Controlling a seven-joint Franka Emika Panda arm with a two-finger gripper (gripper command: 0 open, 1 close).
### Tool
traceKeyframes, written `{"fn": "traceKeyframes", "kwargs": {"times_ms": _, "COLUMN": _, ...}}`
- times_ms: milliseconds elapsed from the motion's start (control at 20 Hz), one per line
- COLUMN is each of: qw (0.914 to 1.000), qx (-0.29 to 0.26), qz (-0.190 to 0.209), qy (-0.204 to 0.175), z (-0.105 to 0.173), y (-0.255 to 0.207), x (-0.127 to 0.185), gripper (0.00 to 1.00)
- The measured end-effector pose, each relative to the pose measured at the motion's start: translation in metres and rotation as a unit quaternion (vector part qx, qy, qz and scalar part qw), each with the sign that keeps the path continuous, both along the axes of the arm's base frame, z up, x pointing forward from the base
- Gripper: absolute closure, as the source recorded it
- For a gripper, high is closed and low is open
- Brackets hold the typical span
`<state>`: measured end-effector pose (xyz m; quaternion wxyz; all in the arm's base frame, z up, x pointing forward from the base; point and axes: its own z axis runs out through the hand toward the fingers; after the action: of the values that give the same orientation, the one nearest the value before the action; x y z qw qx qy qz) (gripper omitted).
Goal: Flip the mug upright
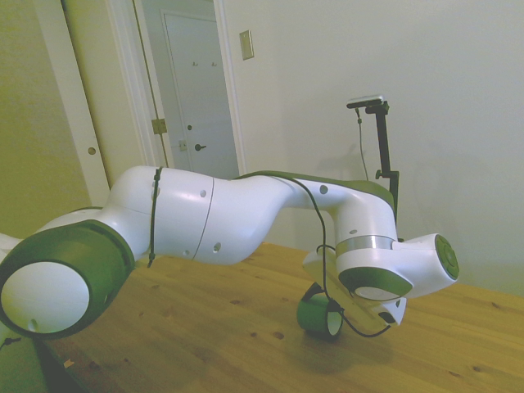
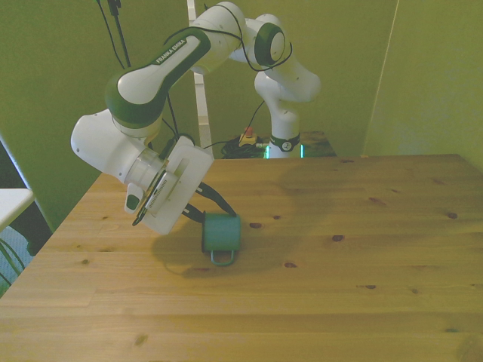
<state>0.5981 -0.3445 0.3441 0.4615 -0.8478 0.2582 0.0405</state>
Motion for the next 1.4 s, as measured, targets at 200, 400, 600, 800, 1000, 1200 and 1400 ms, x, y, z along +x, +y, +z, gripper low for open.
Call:
{"fn": "traceKeyframes", "kwargs": {"times_ms": 200, "qw": 1.0000, "qx": 0.002, "qz": 0.003, "qy": 0.000, "z": 0.001, "y": 0.002, "x": 0.001, "gripper": 1.00}}
{"fn": "traceKeyframes", "kwargs": {"times_ms": 400, "qw": 1.0000, "qx": 0.001, "qz": 0.004, "qy": -0.003, "z": 0.004, "y": 0.002, "x": 0.001, "gripper": 1.00}}
{"fn": "traceKeyframes", "kwargs": {"times_ms": 600, "qw": 0.9998, "qx": -0.011, "qz": 0.003, "qy": -0.018, "z": 0.025, "y": 0.004, "x": 0.003, "gripper": 1.00}}
{"fn": "traceKeyframes", "kwargs": {"times_ms": 800, "qw": 0.9974, "qx": -0.058, "qz": -0.007, "qy": -0.042, "z": 0.064, "y": 0.013, "x": 0.006, "gripper": 1.00}}
{"fn": "traceKeyframes", "kwargs": {"times_ms": 1000, "qw": 0.9849, "qx": -0.162, "qz": -0.016, "qy": -0.061, "z": 0.103, "y": 0.042, "x": 0.011, "gripper": 1.00}}
{"fn": "traceKeyframes", "kwargs": {"times_ms": 1200, "qw": 0.9601, "qx": -0.264, "qz": -0.036, "qy": -0.085, "z": 0.121, "y": 0.080, "x": 0.009, "gripper": 1.00}}
{"fn": "traceKeyframes", "kwargs": {"times_ms": 1400, "qw": 0.9254, "qx": -0.358, "qz": -0.067, "qy": -0.106, "z": 0.116, "y": 0.114, "x": -0.003, "gripper": 1.00}}
